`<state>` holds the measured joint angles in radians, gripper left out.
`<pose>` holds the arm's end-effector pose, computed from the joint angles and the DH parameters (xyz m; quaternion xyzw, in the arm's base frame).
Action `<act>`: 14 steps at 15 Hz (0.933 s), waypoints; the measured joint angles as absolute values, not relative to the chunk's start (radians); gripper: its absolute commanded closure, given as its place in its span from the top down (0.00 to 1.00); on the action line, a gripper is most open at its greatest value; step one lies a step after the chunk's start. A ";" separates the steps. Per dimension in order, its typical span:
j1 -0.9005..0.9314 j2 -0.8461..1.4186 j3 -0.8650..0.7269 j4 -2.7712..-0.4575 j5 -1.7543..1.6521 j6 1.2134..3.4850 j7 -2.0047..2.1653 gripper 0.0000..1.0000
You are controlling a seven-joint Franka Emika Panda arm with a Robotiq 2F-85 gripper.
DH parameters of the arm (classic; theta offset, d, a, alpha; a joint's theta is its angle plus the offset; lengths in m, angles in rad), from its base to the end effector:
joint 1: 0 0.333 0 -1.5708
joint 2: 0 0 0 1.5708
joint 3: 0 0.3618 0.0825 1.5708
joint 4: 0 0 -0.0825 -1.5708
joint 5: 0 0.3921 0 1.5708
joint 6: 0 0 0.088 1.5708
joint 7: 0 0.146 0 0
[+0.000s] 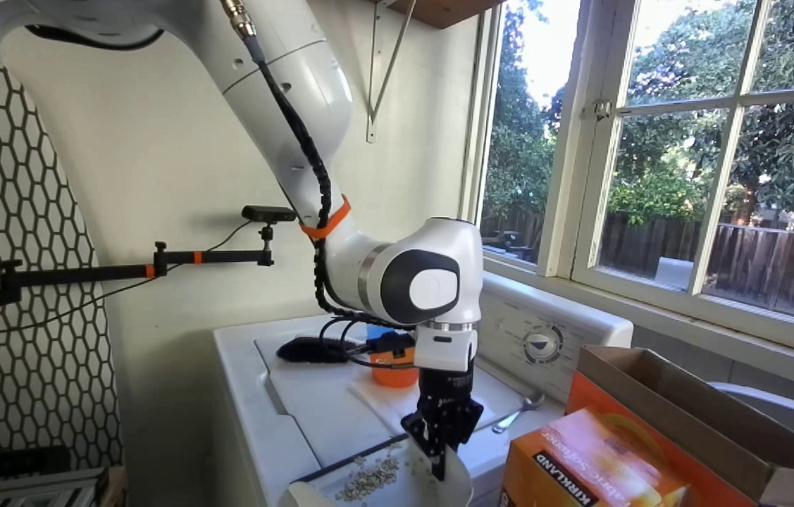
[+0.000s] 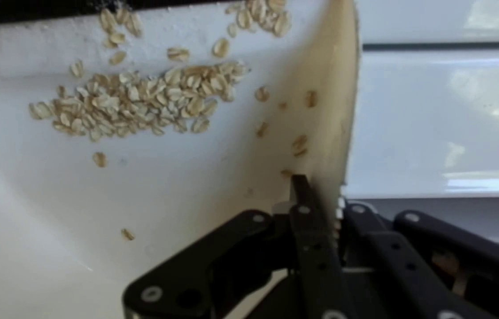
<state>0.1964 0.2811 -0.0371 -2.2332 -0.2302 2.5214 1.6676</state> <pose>0.5592 0.0867 0.2437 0.7880 -0.6114 0.0591 0.0416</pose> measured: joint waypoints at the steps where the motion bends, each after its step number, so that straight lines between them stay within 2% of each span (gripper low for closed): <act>1: 0.196 0.281 -0.037 -2.232 -0.224 2.519 1.672 0.01; 14: 0.186 0.277 -0.019 -2.169 -0.057 2.312 1.705 0.01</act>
